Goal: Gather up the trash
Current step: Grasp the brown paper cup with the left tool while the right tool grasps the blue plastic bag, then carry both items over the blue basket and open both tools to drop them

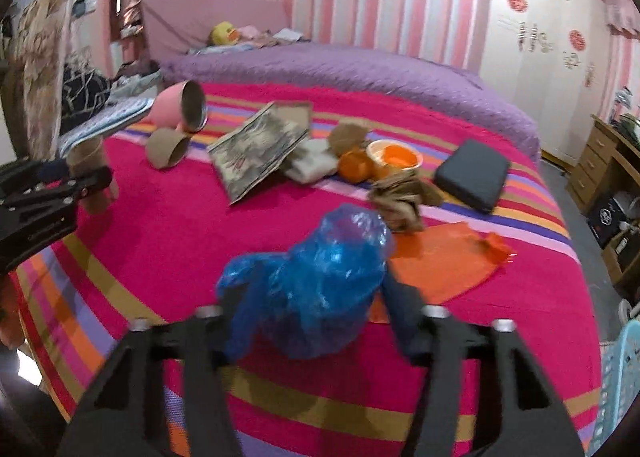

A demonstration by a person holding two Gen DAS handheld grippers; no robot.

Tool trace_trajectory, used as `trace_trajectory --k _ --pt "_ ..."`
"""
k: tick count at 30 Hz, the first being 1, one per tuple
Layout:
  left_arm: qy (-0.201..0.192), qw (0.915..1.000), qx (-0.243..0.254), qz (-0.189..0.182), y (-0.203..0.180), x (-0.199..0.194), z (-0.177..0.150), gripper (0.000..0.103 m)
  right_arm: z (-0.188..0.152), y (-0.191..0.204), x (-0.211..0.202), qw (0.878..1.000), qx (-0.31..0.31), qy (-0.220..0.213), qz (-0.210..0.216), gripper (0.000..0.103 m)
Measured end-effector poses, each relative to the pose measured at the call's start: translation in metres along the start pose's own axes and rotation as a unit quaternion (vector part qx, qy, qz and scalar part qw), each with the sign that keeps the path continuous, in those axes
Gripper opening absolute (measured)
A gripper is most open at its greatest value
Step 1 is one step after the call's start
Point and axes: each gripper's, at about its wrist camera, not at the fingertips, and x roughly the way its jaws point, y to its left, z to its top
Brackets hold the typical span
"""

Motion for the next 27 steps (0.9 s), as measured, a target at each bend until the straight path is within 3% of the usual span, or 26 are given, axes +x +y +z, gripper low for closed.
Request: trace_trajectory --k 4,8,14,17,20,27 --pt "0.000 0.9999 0.007 0.009 -0.006 0.003 0.000 0.042 0.003 -0.008 -0.008 0.999 0.009 -0.023 0.026 0.029" --pt "-0.010 0.9999 -0.004 0.003 -0.009 -0.006 0.006 0.042 0.009 -0.030 -0.036 0.997 0.026 -0.071 0.024 0.028" --pt "-0.037 0.9993 0.002 -0.005 -0.036 -0.030 0.025 0.042 0.003 -0.103 -0.090 0.991 0.080 -0.109 -0.008 0.028" --pt "-0.055 0.9982 0.016 -0.018 -0.072 -0.046 0.032 0.042 -0.010 -0.147 -0.113 0.987 0.110 -0.110 -0.037 0.028" --pt "-0.066 0.9962 0.021 -0.054 -0.109 -0.061 0.035 0.042 -0.030 -0.190 -0.131 0.985 0.122 -0.097 -0.077 0.028" --pt "-0.071 0.9861 0.065 -0.135 -0.235 -0.088 0.034 0.042 -0.098 -0.298 -0.178 0.972 0.140 -0.050 -0.183 0.028"
